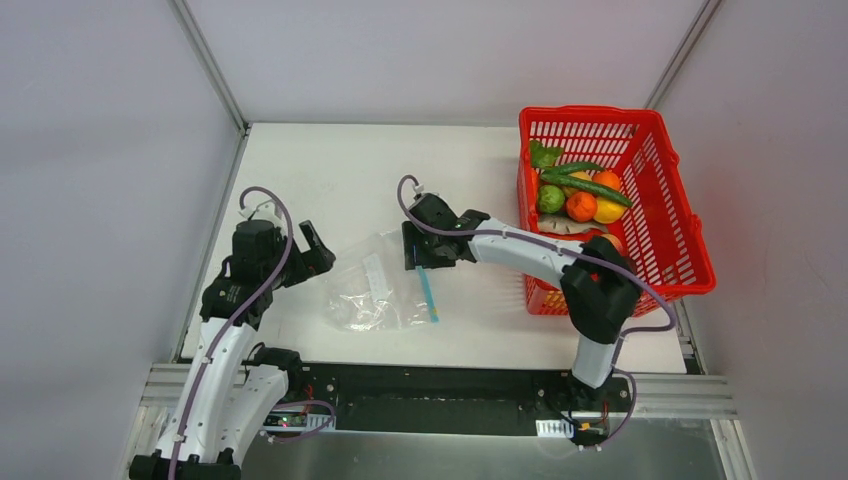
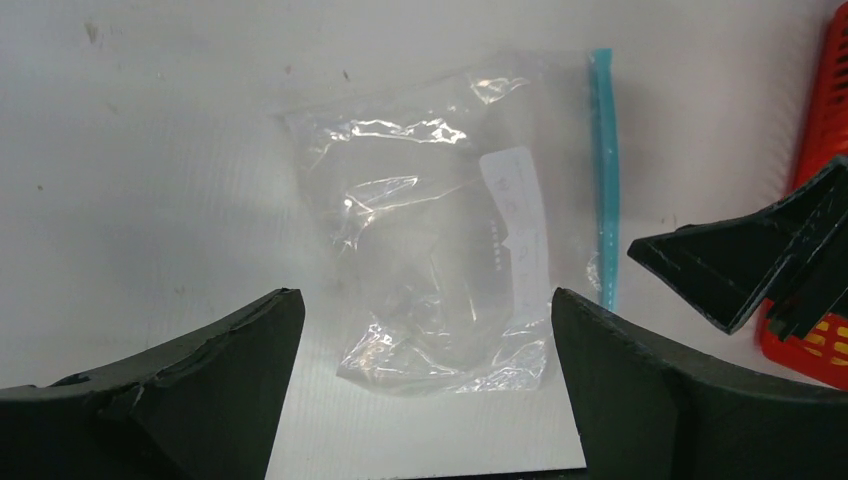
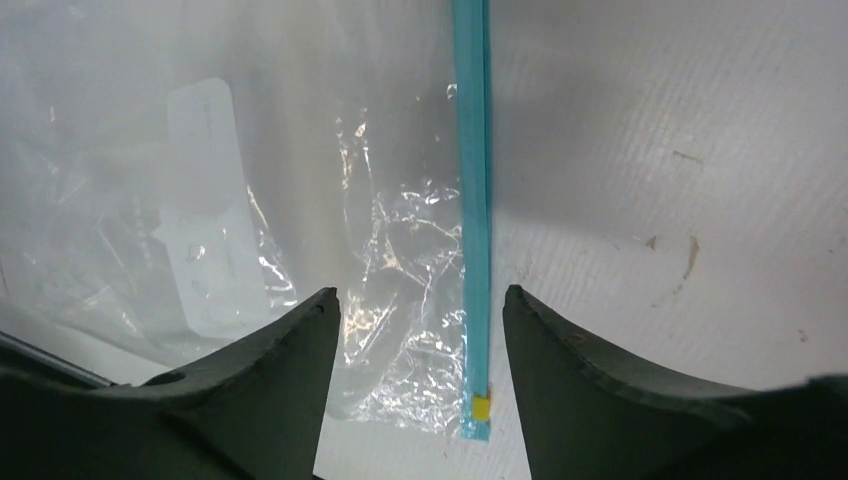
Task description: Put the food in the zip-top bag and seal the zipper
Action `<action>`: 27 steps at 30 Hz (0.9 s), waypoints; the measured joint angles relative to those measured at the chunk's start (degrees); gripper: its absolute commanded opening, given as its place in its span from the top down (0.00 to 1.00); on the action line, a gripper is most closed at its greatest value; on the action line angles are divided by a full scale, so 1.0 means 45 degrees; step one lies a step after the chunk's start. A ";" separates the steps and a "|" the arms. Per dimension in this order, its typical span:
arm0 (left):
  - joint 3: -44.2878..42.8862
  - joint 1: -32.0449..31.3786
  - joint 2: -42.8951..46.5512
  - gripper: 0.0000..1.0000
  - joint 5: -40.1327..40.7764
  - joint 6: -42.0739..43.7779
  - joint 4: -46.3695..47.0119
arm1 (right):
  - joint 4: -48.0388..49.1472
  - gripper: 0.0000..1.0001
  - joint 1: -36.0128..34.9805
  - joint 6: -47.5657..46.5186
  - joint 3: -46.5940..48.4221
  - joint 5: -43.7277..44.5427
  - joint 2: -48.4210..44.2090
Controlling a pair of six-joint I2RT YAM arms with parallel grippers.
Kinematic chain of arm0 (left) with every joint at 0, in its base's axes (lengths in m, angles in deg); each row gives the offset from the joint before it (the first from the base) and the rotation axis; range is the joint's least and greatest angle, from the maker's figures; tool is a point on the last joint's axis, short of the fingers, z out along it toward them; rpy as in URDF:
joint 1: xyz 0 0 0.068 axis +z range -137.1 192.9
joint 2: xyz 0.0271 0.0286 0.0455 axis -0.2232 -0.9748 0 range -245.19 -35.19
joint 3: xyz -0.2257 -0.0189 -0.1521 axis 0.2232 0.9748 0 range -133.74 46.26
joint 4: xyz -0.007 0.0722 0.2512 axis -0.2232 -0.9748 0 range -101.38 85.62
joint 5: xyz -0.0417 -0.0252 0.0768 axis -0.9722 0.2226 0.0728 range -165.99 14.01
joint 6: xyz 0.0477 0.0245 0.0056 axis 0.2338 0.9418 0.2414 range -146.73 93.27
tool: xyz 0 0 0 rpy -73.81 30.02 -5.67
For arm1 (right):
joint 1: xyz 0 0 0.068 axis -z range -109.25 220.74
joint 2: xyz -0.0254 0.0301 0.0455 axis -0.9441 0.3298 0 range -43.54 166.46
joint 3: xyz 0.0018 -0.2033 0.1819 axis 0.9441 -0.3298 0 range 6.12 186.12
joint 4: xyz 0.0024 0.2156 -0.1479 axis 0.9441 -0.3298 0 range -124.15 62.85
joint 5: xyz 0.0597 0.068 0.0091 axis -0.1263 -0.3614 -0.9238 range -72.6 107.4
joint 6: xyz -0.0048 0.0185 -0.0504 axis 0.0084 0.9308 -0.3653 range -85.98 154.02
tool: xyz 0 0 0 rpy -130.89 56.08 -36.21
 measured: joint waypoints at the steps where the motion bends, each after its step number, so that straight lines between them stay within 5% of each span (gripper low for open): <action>1: 0.0238 0.0000 -0.0010 0.05 0.0029 -0.0087 -0.0005 | 0.0087 0.38 0.0000 0.0015 0.0151 -0.0015 0.0330; 11: 0.2108 0.0000 -0.0296 0.09 0.0369 -0.0772 0.0180 | 0.0772 0.47 0.0063 0.0136 0.0301 0.0034 0.1919; 27: 0.3298 0.0000 -0.1836 0.40 0.0583 -0.1117 0.1821 | 0.1807 0.64 0.0578 0.0049 -0.0112 -0.0801 0.2157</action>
